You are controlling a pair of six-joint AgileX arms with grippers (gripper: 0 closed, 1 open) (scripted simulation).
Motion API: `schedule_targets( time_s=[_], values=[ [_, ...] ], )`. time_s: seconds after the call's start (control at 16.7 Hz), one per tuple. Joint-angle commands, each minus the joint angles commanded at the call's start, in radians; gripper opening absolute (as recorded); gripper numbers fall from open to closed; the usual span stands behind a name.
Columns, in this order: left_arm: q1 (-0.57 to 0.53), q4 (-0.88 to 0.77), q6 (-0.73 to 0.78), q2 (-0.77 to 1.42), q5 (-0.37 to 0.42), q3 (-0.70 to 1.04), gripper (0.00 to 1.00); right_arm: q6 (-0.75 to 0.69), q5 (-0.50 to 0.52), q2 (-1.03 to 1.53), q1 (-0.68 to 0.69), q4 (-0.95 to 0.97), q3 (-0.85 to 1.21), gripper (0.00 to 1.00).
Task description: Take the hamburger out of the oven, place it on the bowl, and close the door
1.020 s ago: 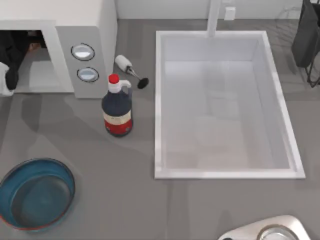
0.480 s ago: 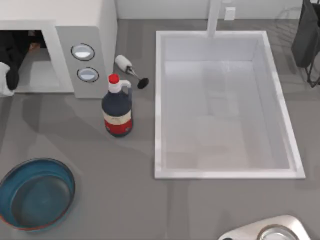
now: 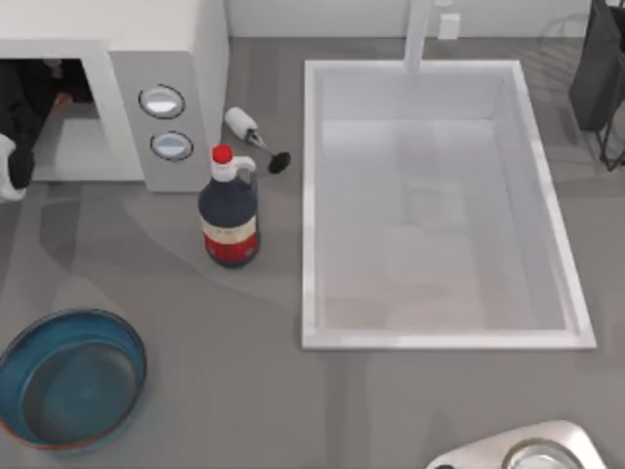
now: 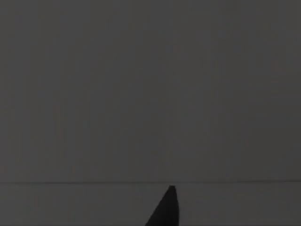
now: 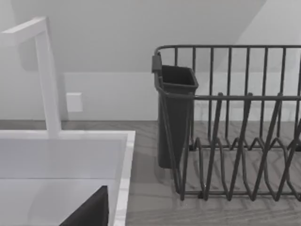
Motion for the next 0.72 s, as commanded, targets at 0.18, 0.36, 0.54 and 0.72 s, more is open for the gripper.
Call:
schedule_targets(
  time_s=[0.18,0.36,0.54,0.72],
  values=[
    [0.013,0.108,0.003,-0.07,0.012,-0.186,0.0,0.0,0.0,0.0,0.0,0.0,0.0,1.0],
    [0.029,0.241,0.007,-0.155,0.026,-0.418,0.0,0.0,0.0,0.0,0.0,0.0,0.0,1.0],
    [0.045,0.377,0.011,-0.236,0.041,-0.648,0.0,0.0,0.0,0.0,0.0,0.0,0.0,1.0],
    [0.058,0.488,0.015,-0.304,0.053,-0.822,0.0,0.0,0.0,0.0,0.0,0.0,0.0,1.0]
  ],
)
